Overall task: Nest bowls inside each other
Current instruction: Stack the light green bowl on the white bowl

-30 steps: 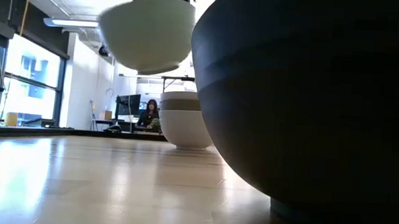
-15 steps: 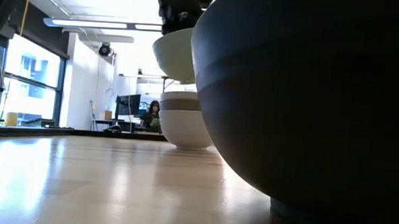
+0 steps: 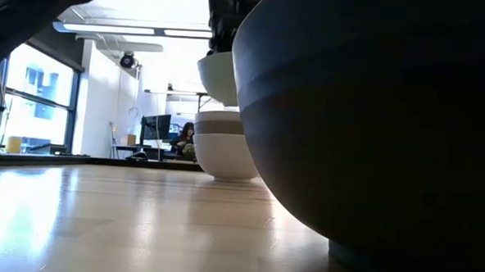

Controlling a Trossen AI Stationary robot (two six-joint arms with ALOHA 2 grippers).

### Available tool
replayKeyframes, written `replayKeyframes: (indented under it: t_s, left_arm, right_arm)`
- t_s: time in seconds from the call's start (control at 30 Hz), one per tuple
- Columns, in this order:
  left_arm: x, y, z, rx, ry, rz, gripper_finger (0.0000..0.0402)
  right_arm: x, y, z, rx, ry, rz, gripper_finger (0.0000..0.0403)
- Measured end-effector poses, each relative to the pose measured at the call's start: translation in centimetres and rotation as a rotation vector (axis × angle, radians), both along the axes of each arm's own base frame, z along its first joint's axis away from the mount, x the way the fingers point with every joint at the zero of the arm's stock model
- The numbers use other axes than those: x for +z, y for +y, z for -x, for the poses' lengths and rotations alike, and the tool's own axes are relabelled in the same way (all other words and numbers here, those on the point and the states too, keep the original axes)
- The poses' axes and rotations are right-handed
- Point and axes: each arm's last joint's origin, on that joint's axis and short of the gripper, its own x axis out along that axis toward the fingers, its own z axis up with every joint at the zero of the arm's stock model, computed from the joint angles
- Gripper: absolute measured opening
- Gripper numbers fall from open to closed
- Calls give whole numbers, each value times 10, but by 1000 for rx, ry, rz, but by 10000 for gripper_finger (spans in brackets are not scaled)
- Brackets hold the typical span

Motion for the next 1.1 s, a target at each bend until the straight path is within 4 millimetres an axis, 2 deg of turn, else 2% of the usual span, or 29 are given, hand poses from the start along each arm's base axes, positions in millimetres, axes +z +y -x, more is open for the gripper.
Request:
replayKeyframes:
  t_s: [0.47,0.8,1.1]
  left_arm:
    - [-4,18,6,41,2,-16,0]
    - [-38,22,-10,14,84,18,0]
    - [-45,26,-14,-1,86,6,0]
  right_arm:
    - [0,0,0,23,3,49,154]
    - [0,-1,0,13,-1,49,154]
    - [0,-1,0,12,-1,47,154]
